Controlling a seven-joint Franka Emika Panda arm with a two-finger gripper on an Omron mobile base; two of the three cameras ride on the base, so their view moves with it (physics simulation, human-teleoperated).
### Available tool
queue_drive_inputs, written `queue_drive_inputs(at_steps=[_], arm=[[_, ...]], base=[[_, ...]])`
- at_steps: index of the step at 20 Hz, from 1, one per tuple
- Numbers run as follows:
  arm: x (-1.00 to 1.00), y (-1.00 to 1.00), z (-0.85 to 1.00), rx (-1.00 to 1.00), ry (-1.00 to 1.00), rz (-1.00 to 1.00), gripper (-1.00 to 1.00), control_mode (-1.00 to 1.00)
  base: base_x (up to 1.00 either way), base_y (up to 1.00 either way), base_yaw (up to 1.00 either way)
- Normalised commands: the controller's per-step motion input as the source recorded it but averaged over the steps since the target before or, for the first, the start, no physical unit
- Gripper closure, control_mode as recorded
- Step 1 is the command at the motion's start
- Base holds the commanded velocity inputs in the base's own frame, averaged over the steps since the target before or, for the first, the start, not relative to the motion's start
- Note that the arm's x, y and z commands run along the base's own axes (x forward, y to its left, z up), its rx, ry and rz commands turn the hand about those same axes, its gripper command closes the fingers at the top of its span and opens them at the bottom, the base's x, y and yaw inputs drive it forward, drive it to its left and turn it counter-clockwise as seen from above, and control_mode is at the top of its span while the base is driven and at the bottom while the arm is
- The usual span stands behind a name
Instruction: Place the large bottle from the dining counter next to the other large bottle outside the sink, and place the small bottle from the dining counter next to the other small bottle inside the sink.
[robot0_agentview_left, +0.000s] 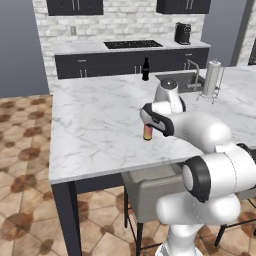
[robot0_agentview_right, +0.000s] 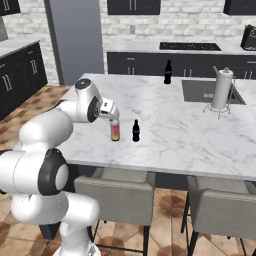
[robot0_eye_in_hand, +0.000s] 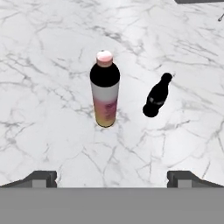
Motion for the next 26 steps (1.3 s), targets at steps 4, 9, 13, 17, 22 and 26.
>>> queue_drive_inputs(at_steps=[4,9,13,17,22,26], arm=[[0.17,0.0,-0.16,0.0,-0.08,0.0,-1.0,-1.0],[0.19,0.0,-0.15,0.0,-0.07,0.0,-1.0,-1.0],[0.3,0.0,-0.11,0.0,0.0,-0.02,-1.0,-1.0],[0.3,0.0,-0.05,0.0,0.0,-0.04,-1.0,-1.0],[0.3,0.0,-0.01,0.0,0.0,-0.04,-1.0,-1.0],[0.3,0.0,-0.05,0.0,0.0,-0.03,-1.0,-1.0]], base=[[0.0,0.0,0.0],[0.0,0.0,0.0],[0.0,0.0,0.0],[0.0,0.0,0.0],[0.0,0.0,0.0],[0.0,0.0,0.0]])
